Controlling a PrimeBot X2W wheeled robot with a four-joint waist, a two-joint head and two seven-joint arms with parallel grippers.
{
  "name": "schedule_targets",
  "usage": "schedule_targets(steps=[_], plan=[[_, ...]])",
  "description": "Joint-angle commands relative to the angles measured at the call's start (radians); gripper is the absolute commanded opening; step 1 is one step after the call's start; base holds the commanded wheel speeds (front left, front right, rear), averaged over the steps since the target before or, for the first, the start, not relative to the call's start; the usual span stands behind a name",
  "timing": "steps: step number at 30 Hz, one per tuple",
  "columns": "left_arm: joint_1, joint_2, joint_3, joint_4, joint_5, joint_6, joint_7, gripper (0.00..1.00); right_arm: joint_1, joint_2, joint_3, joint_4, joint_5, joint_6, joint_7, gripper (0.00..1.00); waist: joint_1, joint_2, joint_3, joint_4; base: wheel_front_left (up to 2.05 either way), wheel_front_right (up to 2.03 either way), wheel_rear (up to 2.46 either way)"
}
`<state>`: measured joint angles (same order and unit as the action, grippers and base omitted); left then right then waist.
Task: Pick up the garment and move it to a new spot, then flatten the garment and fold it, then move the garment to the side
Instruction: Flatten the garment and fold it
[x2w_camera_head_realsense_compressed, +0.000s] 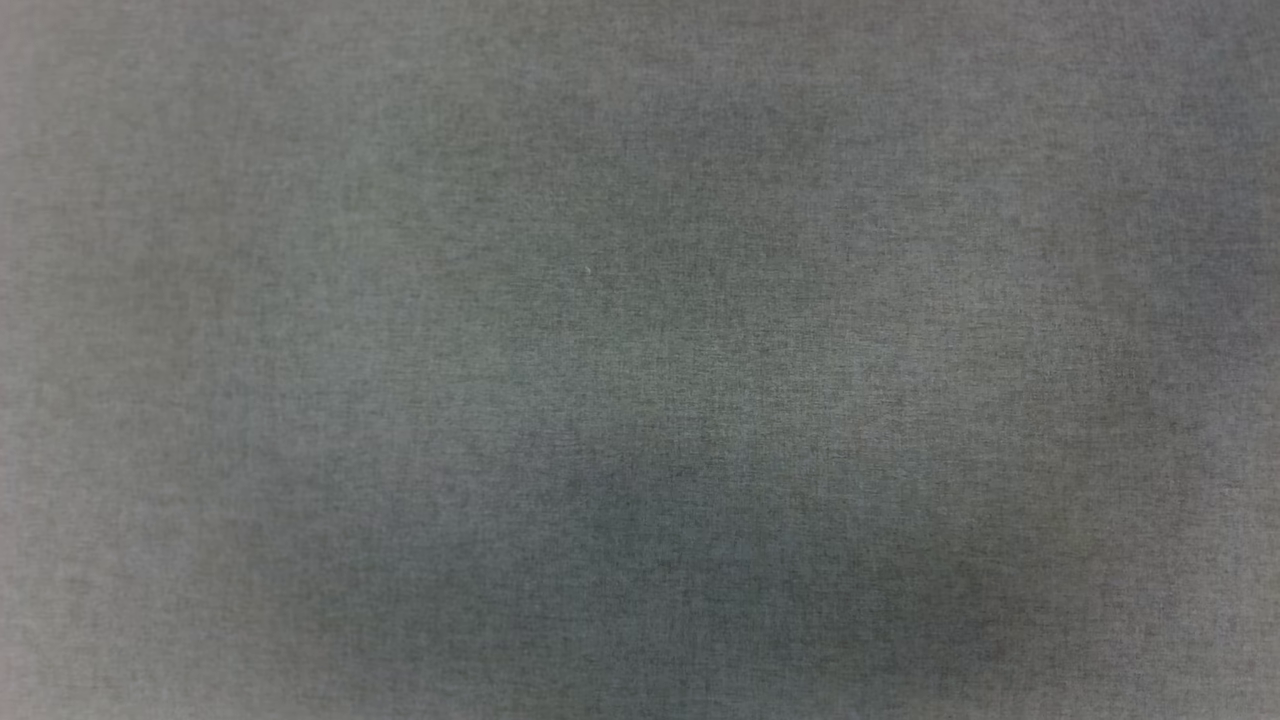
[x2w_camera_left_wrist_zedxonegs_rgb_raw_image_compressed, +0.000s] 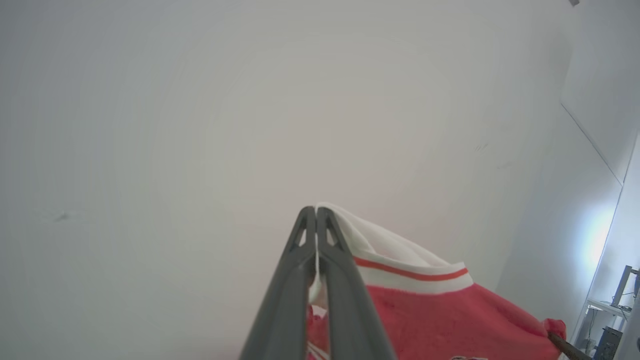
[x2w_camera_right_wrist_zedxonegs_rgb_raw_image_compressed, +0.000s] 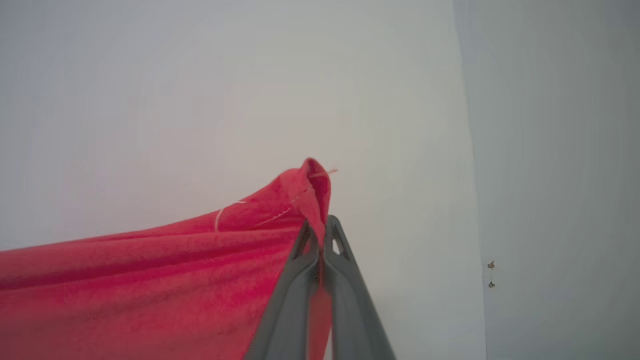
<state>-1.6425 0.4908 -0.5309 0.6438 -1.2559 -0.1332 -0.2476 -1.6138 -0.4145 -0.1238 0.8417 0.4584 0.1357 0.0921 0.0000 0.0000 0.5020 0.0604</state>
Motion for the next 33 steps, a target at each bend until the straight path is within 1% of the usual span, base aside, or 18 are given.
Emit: schedule_targets(steps=[1,4,6,10,12,15,17,22,24,25,28,33], plan=[[0.009,0.02,0.005,0.006,-0.014,0.005,-0.006,0.0,0.006,-0.012,-0.003,0.014,-0.005,-0.009,-0.002,0.0,0.0,0.0,0.003,-0.001,0.0,0.0,0.0],[0.08,0.023,-0.042,-0.028,-0.035,0.005,-0.006,0.0,0.051,-0.011,0.035,0.034,0.021,-0.008,0.001,0.0,0.0,0.0,0.008,0.003,0.0,0.0,0.0],[0.141,0.017,-0.051,-0.066,-0.071,0.004,-0.011,0.0,0.09,-0.019,0.06,0.036,0.054,-0.007,0.002,0.0,0.0,0.0,0.012,0.007,0.0,0.0,0.0],[0.304,0.029,-0.062,-0.166,-0.12,0.004,-0.017,0.0,0.207,-0.04,0.129,-0.012,0.133,-0.006,0.023,0.0,0.0,0.0,0.015,0.007,0.0,0.0,0.0],[0.398,0.036,-0.045,-0.234,-0.136,0.004,-0.018,0.0,0.282,-0.057,0.165,-0.058,0.181,-0.006,0.038,0.0,0.0,0.0,0.013,0.006,0.0,0.0,0.0],[0.562,0.034,0.024,-0.345,-0.135,0.004,-0.017,0.0,0.405,-0.087,0.211,-0.145,0.263,-0.006,0.062,0.0,0.0,0.0,0.002,0.002,0.0,0.0,0.0],[0.681,0.014,0.083,-0.424,-0.14,0.004,-0.018,0.0,0.499,-0.116,0.233,-0.217,0.315,-0.006,0.082,0.0,0.0,0.0,-0.011,0.004,0.0,0.0,0.0],[0.961,-0.028,0.178,-0.605,-0.114,0.004,-0.018,0.0,0.755,-0.184,0.242,-0.397,0.417,-0.006,0.128,0.0,0.0,0.0,-0.048,0.009,0.0,0.0,0.0],[1.06,-0.037,0.195,-0.664,-0.1,0.004,-0.018,0.0,0.862,-0.209,0.23,-0.465,0.444,-0.006,0.148,0.0,0.0,0.0,-0.065,0.011,0.0,0.0,0.0],[1.106,-0.046,0.21,-0.69,-0.102,0.004,-0.018,0.0,0.912,-0.215,0.224,-0.496,0.452,-0.006,0.159,0.0,0.0,0.0,-0.074,0.01,0.0,0.0,0.0],[1.236,-0.046,0.224,-0.755,-0.09,0.004,-0.018,0.0,1.054,-0.232,0.2,-0.595,0.472,-0.006,0.194,0.0,0.0,0.0,-0.098,0.006,0.0,0.0,0.0],[1.406,-0.044,0.231,-0.852,-0.077,0.004,-0.018,0.0,1.259,-0.227,0.12,-0.748,0.489,-0.006,0.25,0.0,0.0,0.0,-0.135,0.004,0.0,0.0,0.0]])
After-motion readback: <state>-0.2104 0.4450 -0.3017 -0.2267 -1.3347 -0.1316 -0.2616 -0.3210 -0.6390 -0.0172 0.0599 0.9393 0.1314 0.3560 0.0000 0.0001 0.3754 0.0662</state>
